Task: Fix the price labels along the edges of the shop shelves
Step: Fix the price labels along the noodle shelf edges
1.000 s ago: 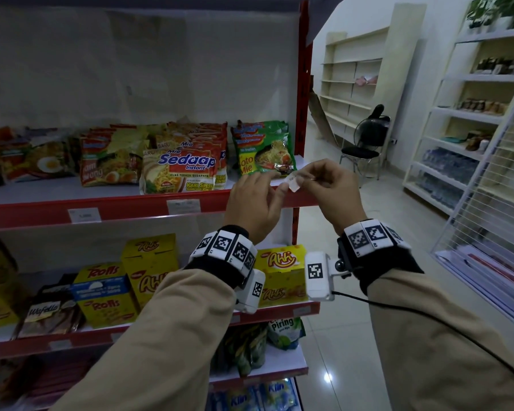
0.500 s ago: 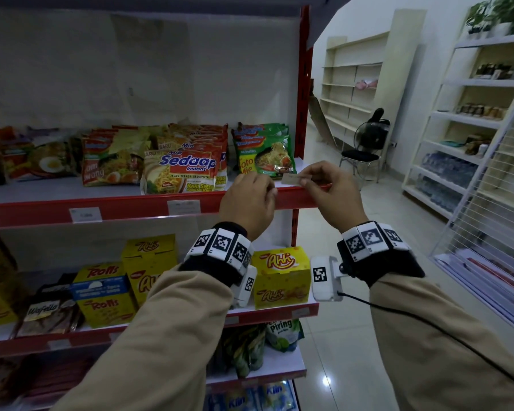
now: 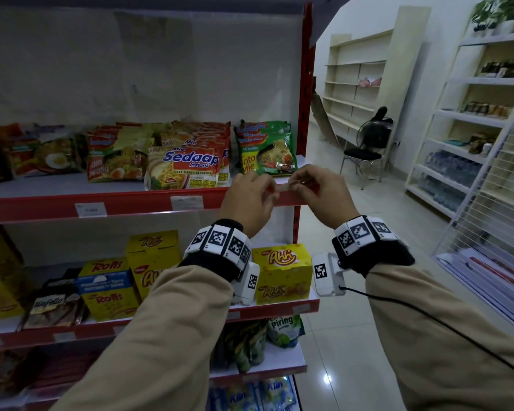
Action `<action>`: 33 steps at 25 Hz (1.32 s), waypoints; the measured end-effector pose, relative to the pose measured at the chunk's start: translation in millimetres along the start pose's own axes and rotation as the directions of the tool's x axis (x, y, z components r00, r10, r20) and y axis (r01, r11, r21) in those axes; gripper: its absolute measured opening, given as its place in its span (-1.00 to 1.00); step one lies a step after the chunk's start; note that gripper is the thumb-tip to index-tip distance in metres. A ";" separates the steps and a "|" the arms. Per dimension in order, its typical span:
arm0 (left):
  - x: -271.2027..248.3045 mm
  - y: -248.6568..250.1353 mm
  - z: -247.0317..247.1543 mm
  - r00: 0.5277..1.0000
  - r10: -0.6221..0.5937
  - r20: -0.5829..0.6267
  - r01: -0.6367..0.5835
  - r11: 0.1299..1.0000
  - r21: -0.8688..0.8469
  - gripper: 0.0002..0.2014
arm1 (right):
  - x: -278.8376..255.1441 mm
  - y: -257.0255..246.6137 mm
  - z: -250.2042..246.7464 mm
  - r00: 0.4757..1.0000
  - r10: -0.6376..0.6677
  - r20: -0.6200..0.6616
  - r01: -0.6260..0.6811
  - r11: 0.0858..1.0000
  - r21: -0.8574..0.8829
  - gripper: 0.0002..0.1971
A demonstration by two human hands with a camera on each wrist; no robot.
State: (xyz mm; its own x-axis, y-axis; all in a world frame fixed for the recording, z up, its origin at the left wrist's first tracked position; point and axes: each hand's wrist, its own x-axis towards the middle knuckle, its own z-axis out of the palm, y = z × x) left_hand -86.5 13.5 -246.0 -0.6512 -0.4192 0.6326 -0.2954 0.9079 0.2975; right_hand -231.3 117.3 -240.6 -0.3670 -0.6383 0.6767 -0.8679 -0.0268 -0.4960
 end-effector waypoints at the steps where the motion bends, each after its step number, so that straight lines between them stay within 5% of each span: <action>1: 0.4 -0.1 1.2 1.000 -0.013 -0.009 0.013 1.000 -0.008 -0.84 | 0.9 -0.7 -0.5 1.000 -0.012 -0.015 0.012 1.000 -0.002 -0.88; 9: 0.6 1.0 2.7 1.000 -0.002 -0.009 0.003 0.999 0.053 -0.85 | 4.4 -0.6 -9.4 0.991 -0.087 0.099 0.088 0.996 0.002 -0.76; 15: -0.5 1.5 3.6 0.999 0.043 -0.018 -0.041 0.994 0.102 -0.80 | 7.6 -3.1 -15.9 0.961 -0.098 0.259 0.145 0.975 -0.168 -0.85; 33: 0.2 3.8 3.4 0.999 0.036 0.017 -0.039 0.981 0.189 -0.78 | 4.2 2.4 -10.5 0.941 -0.072 0.329 0.161 0.955 -0.249 -0.83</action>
State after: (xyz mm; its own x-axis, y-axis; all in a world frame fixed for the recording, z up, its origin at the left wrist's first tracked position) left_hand -90.1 16.9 -247.1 -0.6732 -0.3859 0.6307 -0.3969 0.9083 0.1321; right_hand -238.4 122.7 -233.3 -0.1726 -0.8524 0.4936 -0.9712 0.0639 -0.2293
